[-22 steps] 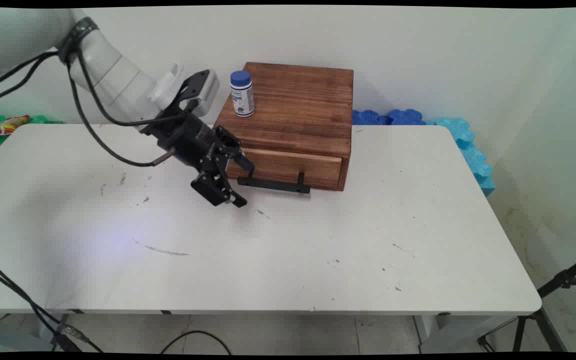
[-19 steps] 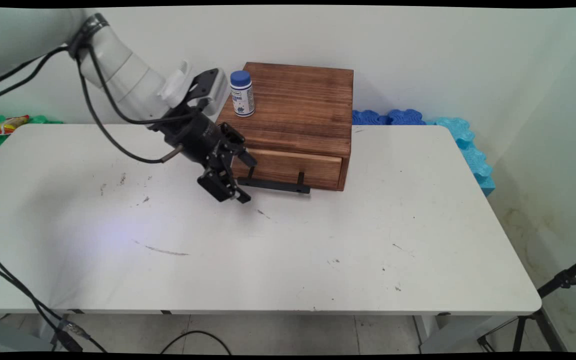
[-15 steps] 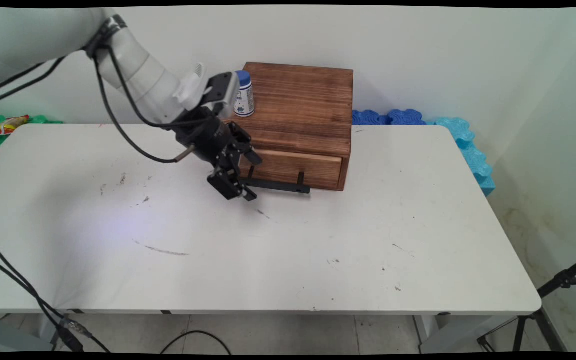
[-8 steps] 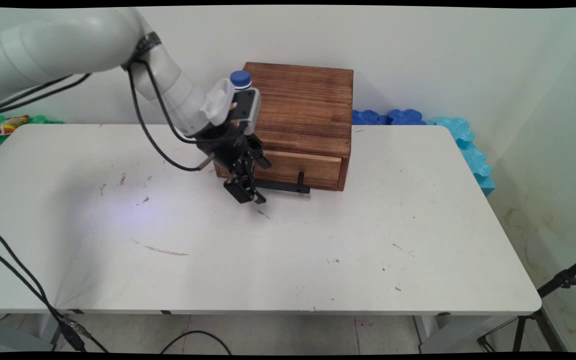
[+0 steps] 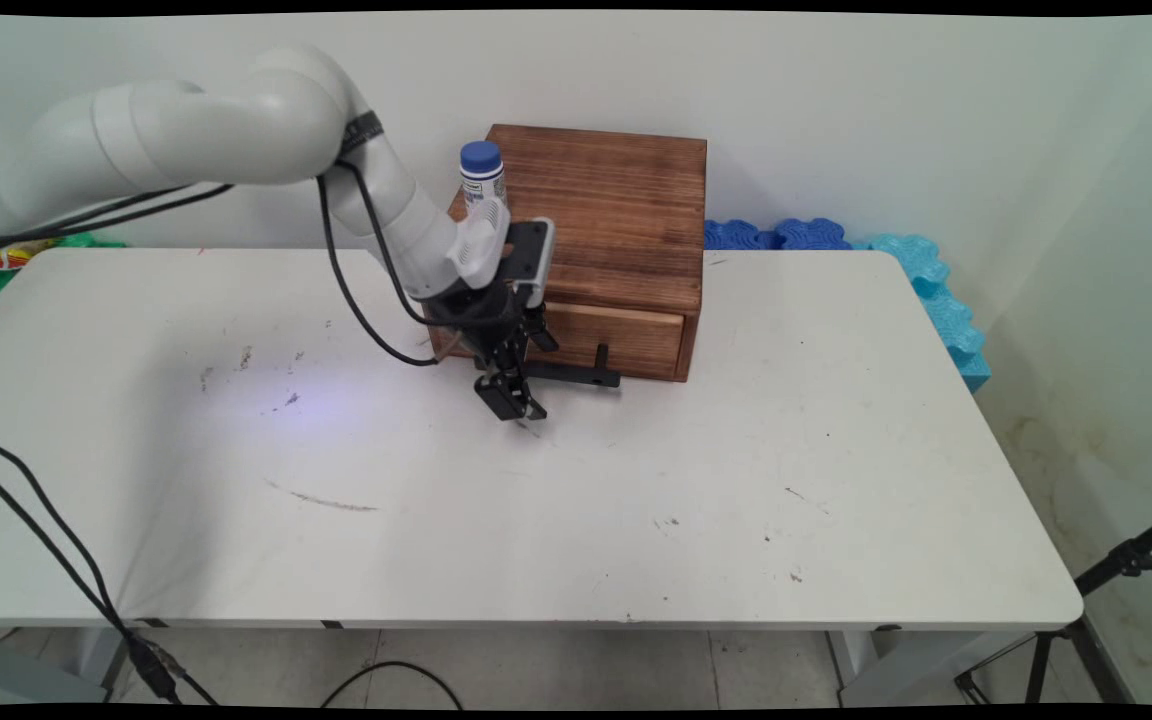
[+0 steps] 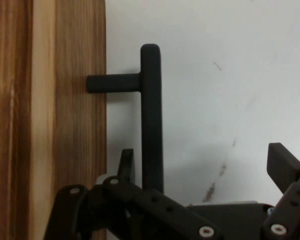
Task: Open the drawer
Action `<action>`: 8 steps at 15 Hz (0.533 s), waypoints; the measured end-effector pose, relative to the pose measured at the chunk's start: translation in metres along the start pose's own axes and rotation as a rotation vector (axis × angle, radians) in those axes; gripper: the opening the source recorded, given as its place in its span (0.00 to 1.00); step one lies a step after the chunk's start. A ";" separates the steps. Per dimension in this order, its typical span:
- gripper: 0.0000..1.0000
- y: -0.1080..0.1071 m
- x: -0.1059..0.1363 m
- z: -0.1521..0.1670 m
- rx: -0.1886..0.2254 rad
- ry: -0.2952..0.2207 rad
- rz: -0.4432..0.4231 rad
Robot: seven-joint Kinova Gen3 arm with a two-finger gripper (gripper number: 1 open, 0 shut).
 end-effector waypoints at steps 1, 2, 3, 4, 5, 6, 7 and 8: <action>1.00 -0.001 0.000 0.004 0.002 -0.005 0.005; 1.00 -0.001 0.001 0.007 0.003 -0.009 0.008; 1.00 -0.002 0.001 0.011 0.004 -0.014 0.012; 1.00 -0.002 0.001 0.016 0.005 -0.020 0.017; 1.00 -0.003 0.001 0.020 0.006 -0.025 0.021; 1.00 -0.003 0.001 0.023 0.007 -0.029 0.024; 1.00 -0.003 0.001 0.026 0.007 -0.034 0.026; 1.00 -0.003 0.002 0.030 0.007 -0.038 0.028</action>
